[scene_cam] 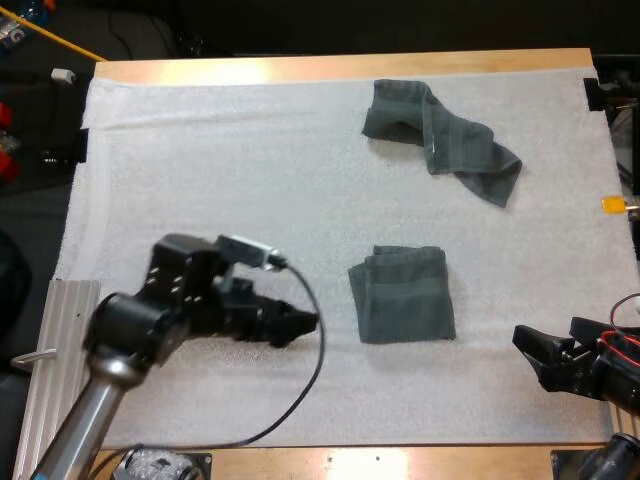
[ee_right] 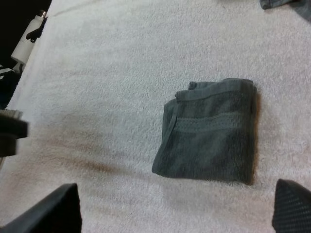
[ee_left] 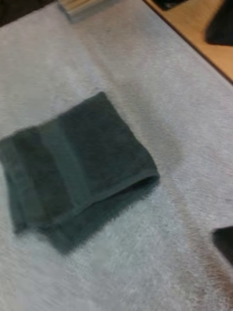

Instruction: Pick towel from pile, fold and stack

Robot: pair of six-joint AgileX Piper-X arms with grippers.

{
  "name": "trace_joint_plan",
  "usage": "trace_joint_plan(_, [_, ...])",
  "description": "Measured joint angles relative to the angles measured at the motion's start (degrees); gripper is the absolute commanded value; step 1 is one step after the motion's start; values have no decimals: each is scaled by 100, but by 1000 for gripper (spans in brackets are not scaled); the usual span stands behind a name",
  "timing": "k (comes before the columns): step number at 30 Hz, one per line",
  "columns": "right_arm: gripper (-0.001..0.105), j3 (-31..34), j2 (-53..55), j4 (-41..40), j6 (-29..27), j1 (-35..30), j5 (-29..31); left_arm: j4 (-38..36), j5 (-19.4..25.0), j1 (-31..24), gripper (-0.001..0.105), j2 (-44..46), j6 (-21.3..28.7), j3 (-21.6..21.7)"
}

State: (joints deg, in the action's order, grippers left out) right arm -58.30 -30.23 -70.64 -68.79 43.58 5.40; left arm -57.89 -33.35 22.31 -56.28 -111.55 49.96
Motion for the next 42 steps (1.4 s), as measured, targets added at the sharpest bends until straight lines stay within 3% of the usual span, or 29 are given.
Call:
trace_joint_plan(16, [77, 0, 0, 0, 0, 0, 0, 1762, 154, 376, 71, -2748, -290, 0])
trace_joint_plan(22, [77, 0, 0, 0, 0, 0, 0, 2562, -419, 376, 71, -3514, -598, 0])
trace_joint_plan(27, [77, 0, 0, 0, 0, 0, 5, 2967, -520, 376, 71, -3903, -952, 0])
trace_joint_plan(42, [77, 0, 0, 0, 0, 0, 172, 3122, -586, 487, 71, -4182, -1426, 5])
